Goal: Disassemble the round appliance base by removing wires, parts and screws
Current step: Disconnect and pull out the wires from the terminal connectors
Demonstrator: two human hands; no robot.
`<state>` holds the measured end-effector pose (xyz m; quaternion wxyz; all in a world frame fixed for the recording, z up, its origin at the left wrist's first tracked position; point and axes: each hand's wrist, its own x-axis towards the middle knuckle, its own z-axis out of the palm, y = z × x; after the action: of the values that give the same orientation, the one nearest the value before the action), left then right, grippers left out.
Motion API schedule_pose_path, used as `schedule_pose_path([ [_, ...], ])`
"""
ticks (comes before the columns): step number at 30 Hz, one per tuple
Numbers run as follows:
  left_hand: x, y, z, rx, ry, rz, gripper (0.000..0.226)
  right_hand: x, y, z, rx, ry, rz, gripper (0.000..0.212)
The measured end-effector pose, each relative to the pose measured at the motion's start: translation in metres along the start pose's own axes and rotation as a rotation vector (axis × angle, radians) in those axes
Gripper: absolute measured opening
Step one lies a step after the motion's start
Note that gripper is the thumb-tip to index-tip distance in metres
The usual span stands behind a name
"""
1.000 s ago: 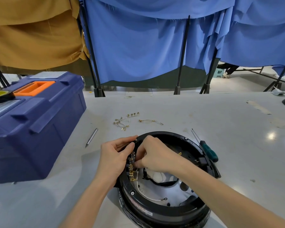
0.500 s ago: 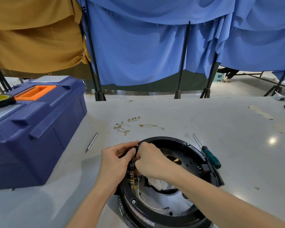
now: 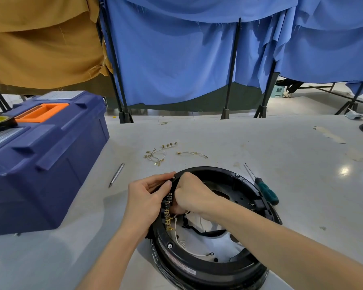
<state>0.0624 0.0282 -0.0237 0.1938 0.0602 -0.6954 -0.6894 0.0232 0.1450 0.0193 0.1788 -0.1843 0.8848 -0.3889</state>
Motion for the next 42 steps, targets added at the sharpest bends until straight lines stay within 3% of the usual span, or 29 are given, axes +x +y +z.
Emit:
schedule_pose_path([
  [16,0.001,-0.001,-0.001,0.006,0.004,-0.005,0.024,0.003,-0.001,-0.002,-0.057,-0.056,0.050,0.035],
  [21,0.001,-0.001,0.000,0.002,0.012,-0.017,0.023,0.000,-0.001,-0.005,-0.053,-0.080,0.081,0.031],
  [24,0.000,0.000,-0.001,0.011,0.011,-0.026,0.022,-0.006,0.002,-0.009,-0.023,-0.098,0.069,0.003],
  [27,0.000,0.000,0.000,0.018,0.023,-0.032,0.022,-0.007,0.004,-0.011,-0.013,-0.078,0.062,0.013],
  [29,-0.001,0.001,0.000,0.016,0.029,-0.035,0.022,-0.011,0.003,-0.014,-0.030,-0.094,0.035,0.002],
  [36,-0.002,0.003,0.000,0.046,0.019,-0.021,0.022,-0.024,0.005,-0.026,-0.032,-0.025,-0.112,0.011],
  [42,-0.002,0.002,0.000,-0.002,0.014,-0.017,0.024,-0.033,0.005,-0.014,-0.186,-0.060,-0.235,0.012],
])
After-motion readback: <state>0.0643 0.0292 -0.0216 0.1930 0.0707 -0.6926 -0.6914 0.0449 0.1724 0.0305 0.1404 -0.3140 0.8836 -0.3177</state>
